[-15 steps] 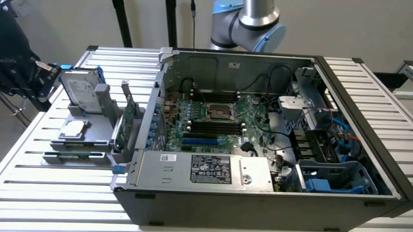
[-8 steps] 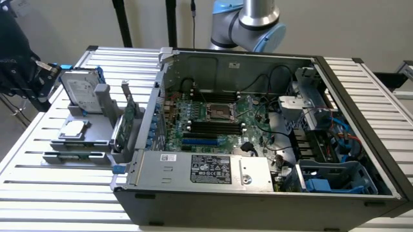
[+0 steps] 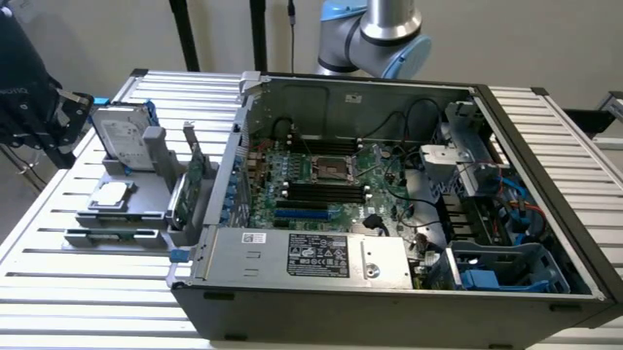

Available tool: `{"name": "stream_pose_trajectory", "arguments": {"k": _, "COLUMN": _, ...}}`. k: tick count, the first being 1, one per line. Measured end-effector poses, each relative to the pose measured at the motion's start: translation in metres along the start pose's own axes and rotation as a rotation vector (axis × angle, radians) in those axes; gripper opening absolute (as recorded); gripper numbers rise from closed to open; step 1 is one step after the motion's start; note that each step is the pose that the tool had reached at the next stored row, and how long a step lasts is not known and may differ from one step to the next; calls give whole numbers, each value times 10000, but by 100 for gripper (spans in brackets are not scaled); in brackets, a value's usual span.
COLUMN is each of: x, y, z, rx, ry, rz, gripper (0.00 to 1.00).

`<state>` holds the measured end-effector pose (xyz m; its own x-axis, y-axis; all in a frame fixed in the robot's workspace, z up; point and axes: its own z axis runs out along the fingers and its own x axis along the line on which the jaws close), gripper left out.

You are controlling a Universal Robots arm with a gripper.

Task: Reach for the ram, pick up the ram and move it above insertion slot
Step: 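Pick up the ram and move it above insertion slot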

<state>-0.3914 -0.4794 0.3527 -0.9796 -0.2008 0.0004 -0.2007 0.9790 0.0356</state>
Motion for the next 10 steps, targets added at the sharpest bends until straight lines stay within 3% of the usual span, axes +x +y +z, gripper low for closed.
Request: {"name": "stream_pose_trajectory", "arguments": {"k": 10, "x": 0, "y": 0, "z": 0, "rx": 1, "ry": 66, "rz": -1825, "gripper": 11}}
